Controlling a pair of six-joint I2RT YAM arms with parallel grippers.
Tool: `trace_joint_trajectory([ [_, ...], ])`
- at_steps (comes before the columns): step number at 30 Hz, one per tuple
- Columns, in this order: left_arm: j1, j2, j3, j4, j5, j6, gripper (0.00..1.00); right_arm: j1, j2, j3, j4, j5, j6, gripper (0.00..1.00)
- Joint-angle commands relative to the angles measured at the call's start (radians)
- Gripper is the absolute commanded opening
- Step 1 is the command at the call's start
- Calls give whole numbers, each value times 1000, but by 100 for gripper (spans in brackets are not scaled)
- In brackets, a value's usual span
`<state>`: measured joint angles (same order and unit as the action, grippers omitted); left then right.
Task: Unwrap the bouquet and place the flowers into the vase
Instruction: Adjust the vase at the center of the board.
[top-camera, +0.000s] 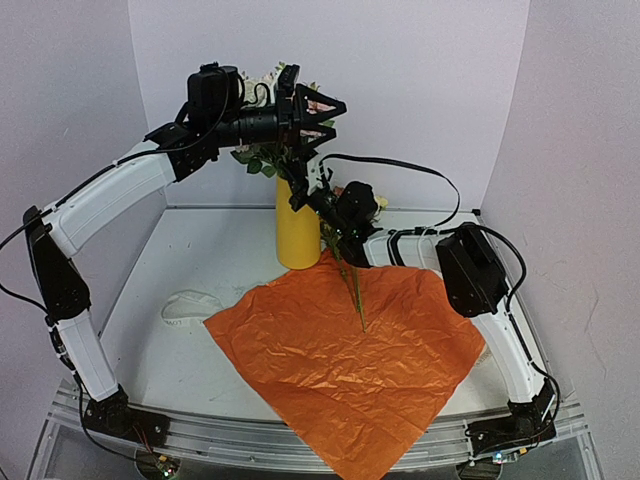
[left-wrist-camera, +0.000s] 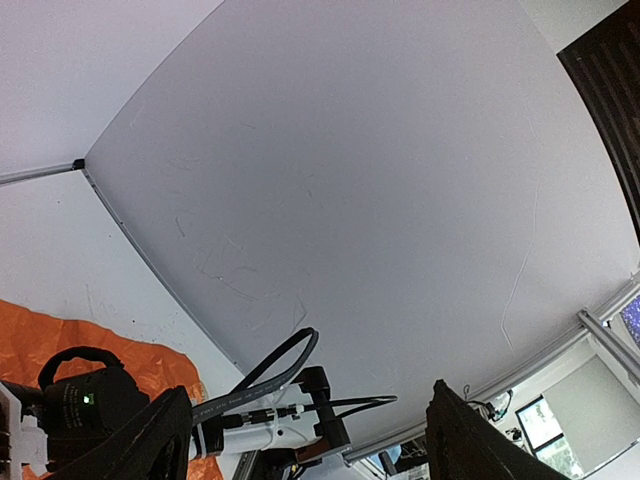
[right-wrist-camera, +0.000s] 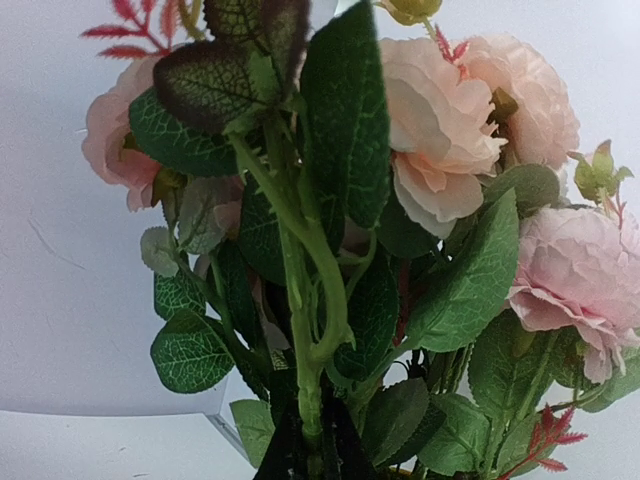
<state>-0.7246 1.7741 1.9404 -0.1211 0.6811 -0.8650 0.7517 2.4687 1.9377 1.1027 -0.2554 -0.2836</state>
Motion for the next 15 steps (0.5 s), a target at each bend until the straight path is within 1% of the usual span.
trace_joint_trajectory([
  [1, 2, -41, 48, 72, 15, -6, 81, 1, -9, -7, 12, 13, 10, 0],
  [4, 5, -20, 100, 73, 17, -15, 81, 1, -13, -24, 16, 15, 5, 0],
  [5, 5, -5, 152, 72, 17, -22, 82, 1, -16, -36, 17, 17, 6, 0],
  [9, 8, 29, 252, 80, 5, -49, 82, 1, -23, -61, 31, 22, 10, 0],
  [15, 14, 53, 325, 139, -15, -95, 83, 1, -35, -86, 42, 18, 8, 0],
])
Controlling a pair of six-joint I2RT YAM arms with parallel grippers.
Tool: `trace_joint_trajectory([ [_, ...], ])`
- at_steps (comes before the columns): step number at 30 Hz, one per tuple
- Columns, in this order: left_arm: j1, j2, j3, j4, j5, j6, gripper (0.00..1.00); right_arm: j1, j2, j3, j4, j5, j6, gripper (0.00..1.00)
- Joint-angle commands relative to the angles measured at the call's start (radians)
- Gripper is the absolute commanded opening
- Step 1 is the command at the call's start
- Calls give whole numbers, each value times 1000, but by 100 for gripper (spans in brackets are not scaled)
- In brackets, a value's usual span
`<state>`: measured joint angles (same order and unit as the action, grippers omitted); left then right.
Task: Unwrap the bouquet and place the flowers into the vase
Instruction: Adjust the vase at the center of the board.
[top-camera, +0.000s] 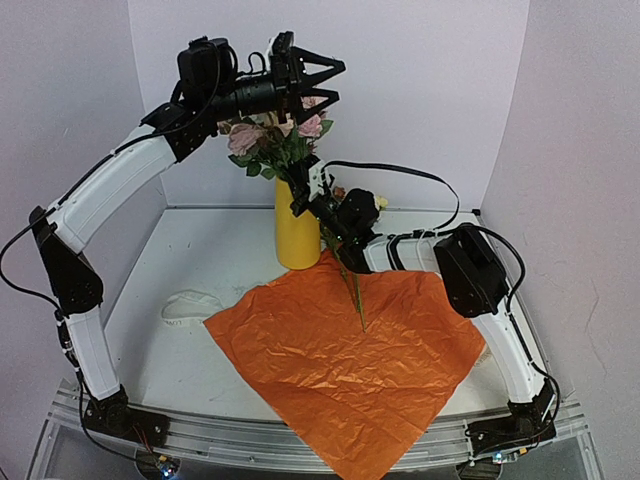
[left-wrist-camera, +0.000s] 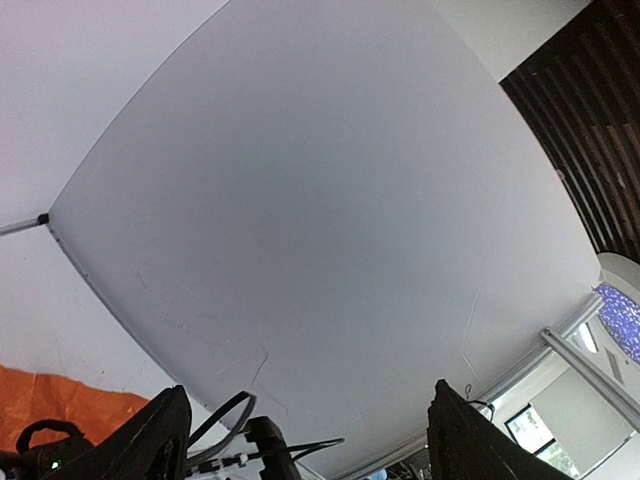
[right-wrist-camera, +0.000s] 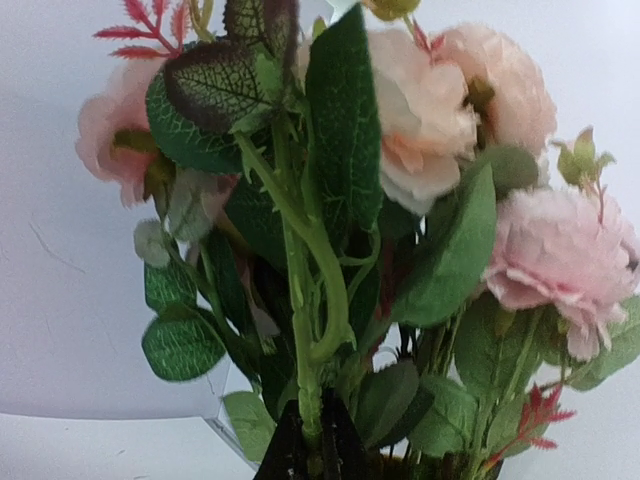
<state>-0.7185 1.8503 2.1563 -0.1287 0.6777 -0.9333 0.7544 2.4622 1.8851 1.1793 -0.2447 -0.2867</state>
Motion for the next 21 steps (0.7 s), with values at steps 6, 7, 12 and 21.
trace_joint_trajectory([
  [6, 18, -17, 91, 213, -22, -73, 84, -4, -39, -61, -31, 10, 7, 0],
  [7, 24, -17, 92, 222, -25, -79, 84, -4, -41, -65, -30, 9, 7, 0],
  [12, 42, -29, 117, 253, -46, -60, 84, -4, -54, -78, -24, 5, 7, 0],
  [21, 61, -146, 68, 281, -137, 87, 85, -6, -65, -85, -24, 4, 10, 0],
])
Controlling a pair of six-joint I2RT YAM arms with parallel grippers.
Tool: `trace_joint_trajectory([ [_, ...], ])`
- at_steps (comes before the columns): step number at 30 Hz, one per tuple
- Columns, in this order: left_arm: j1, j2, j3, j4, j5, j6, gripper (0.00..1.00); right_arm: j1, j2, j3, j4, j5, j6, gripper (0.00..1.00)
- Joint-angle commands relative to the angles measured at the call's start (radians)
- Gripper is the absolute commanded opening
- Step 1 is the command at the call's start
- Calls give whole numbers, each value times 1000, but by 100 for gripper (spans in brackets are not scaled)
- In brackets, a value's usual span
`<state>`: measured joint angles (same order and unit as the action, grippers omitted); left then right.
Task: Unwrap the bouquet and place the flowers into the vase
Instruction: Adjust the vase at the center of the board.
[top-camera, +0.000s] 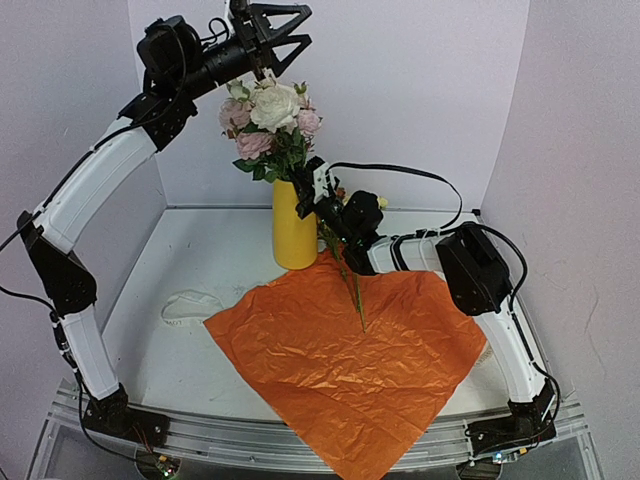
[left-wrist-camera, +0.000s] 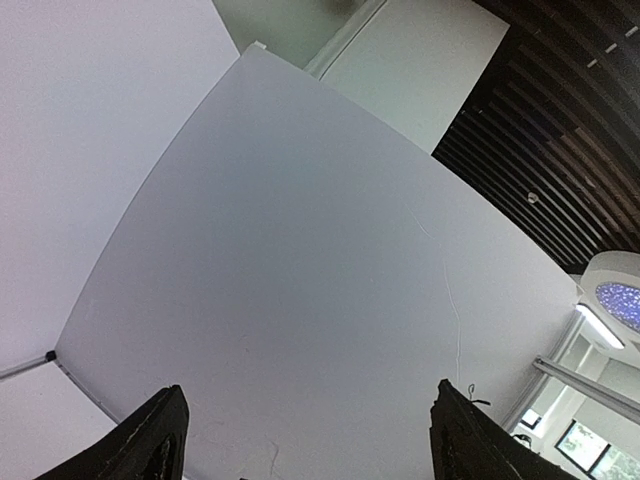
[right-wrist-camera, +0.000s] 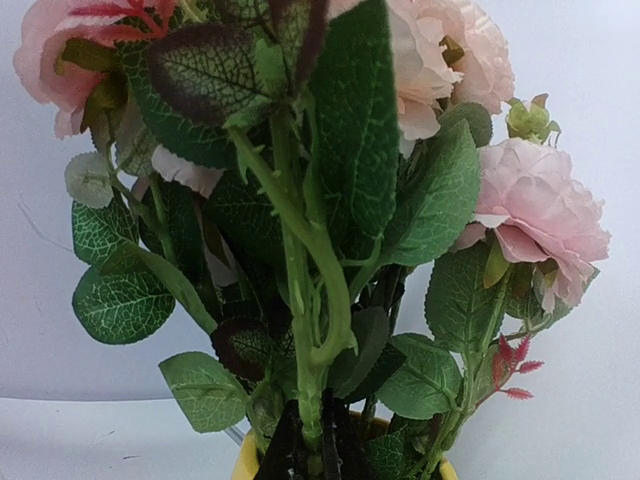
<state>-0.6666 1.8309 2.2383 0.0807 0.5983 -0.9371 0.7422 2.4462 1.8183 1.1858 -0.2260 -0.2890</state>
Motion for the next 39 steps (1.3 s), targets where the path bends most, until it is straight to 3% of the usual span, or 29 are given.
trace_joint_trajectory([
  [1, 17, -151, -49, 71, -77, 119, 85, 5, -49, -18, -30, -14, 14, 0],
  [7, 84, -336, -267, -9, -217, 282, 88, 4, -63, -30, -30, -9, 23, 1],
  [10, 100, -392, -268, -153, -323, 401, 90, 3, -75, -39, -30, -8, 24, 22],
  [12, 102, -450, -308, -229, -411, 471, 91, 3, -91, -49, -29, -6, 24, 26],
  [20, 104, -557, -514, -305, -543, 523, 91, 2, -156, -91, -31, 3, 30, 45],
  [23, 103, -587, -585, -324, -571, 524, 91, 2, -191, -113, -35, 23, 35, 61],
  [27, 103, -613, -684, -325, -576, 505, 91, 2, -231, -141, -56, 30, 41, 68],
  [32, 103, -690, -838, -325, -647, 491, 91, 2, -290, -215, -71, 46, 53, 96],
  [39, 104, -774, -1036, -322, -675, 471, 92, 2, -368, -348, -71, 45, 69, 98],
])
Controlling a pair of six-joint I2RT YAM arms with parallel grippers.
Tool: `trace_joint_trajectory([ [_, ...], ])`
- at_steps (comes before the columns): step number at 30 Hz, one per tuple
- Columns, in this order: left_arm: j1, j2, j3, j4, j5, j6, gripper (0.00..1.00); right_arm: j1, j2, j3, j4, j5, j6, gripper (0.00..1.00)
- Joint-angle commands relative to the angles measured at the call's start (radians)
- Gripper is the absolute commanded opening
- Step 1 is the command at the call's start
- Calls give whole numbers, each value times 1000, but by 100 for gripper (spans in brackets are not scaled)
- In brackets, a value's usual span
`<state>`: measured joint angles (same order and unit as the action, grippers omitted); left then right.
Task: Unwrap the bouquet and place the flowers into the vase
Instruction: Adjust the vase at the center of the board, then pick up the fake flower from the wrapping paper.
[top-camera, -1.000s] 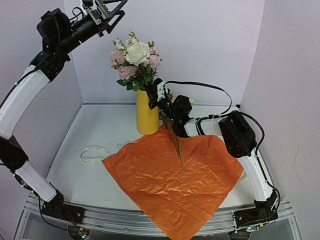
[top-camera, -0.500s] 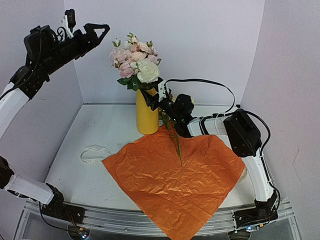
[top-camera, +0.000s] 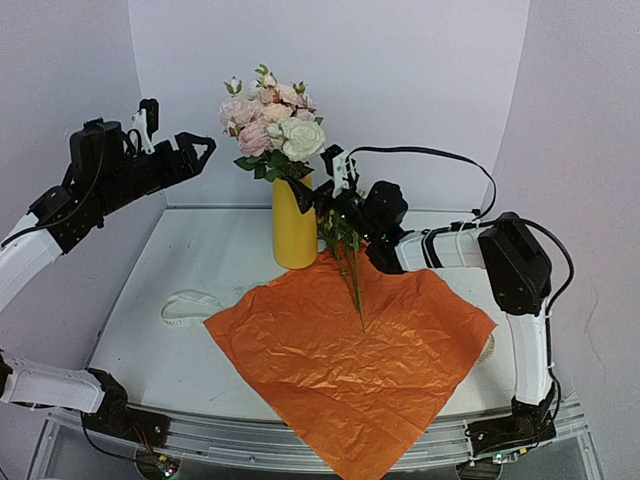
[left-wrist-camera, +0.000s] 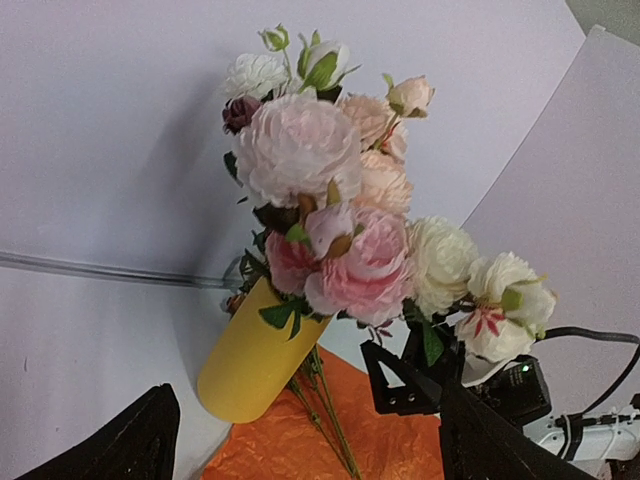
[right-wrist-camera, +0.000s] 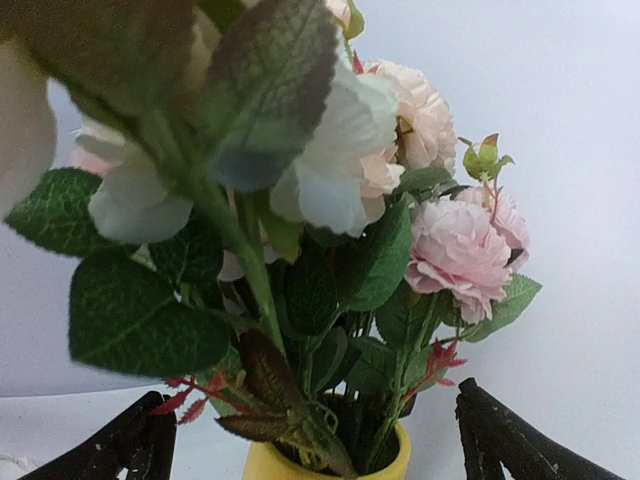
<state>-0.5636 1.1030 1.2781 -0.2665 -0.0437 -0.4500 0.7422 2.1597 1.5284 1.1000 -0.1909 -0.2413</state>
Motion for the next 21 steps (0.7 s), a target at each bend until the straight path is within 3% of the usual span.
trace_joint_trajectory([
  [1, 1, -50, -101, 29, -29, -18, 92, 2, -91, -78, 15, 5, 23, 98],
  [11, 33, 10, -355, 241, 36, -29, 97, -3, -189, -302, 0, 27, 138, 98],
  [15, 130, 86, -430, 426, 178, -94, 96, -42, -211, -323, -116, -2, 300, 97],
  [18, 152, 157, -408, 448, 201, -98, 96, -83, -223, -340, -181, -44, 407, 97],
  [21, 154, 221, -397, 473, 244, -101, 94, -111, -232, -298, -356, -10, 488, 88],
])
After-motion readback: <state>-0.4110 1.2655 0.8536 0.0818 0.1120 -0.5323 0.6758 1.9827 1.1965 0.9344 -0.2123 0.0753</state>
